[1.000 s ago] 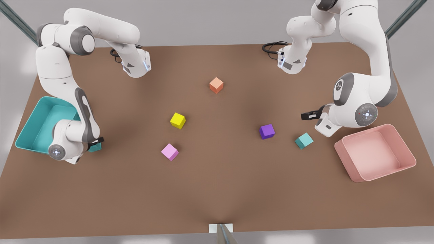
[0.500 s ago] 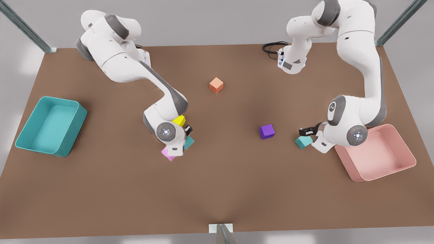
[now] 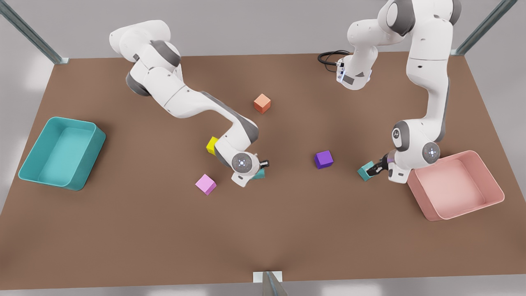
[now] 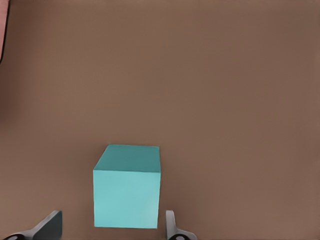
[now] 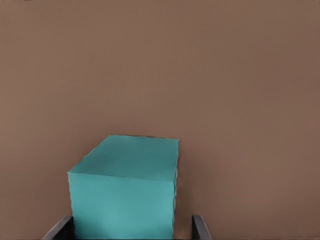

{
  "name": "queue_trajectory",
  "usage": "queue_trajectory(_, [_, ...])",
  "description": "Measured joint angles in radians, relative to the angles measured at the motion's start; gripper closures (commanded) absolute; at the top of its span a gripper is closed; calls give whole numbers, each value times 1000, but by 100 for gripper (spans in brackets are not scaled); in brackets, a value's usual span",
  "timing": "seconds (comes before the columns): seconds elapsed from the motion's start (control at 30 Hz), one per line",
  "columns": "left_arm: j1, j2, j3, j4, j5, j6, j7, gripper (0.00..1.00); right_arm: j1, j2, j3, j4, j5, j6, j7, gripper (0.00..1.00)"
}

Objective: Stack the two blue cubes on top of each other

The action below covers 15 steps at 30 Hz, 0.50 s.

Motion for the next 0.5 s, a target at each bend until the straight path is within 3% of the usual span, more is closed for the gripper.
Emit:
queue_trajectory(0.13, [-9, 17, 0, -2, -8, 53, -20, 0, -35, -22, 33, 24, 4, 13, 112, 0])
queue_trajectory(0.27, [-23, 34, 0, -9, -10, 80, -35, 0, -198, -95, 176, 21, 5, -33, 200, 0])
queue_trajectory(0.43, [-19, 50, 1, -9, -7, 96, -49, 0, -589, -131, 198, -31, -2, -275, 165, 0])
queue_trajectory(0.5, [-19, 69, 1, -9, -6, 101, -54, 0, -688, -170, 186, -5, -96, -400, 100, 0])
